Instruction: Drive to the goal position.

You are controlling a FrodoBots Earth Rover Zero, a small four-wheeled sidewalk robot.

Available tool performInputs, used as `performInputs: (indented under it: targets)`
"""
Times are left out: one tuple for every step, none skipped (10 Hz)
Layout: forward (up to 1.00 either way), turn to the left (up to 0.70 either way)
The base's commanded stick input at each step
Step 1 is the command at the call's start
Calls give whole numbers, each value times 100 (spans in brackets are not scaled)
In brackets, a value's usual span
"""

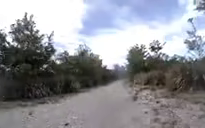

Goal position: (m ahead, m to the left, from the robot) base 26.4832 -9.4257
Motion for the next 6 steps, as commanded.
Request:
performInputs:
  targets:
    - [45, 0]
    - [45, 0]
    - [45, 0]
    - [45, 0]
    - [45, 0]
    - [45, 0]
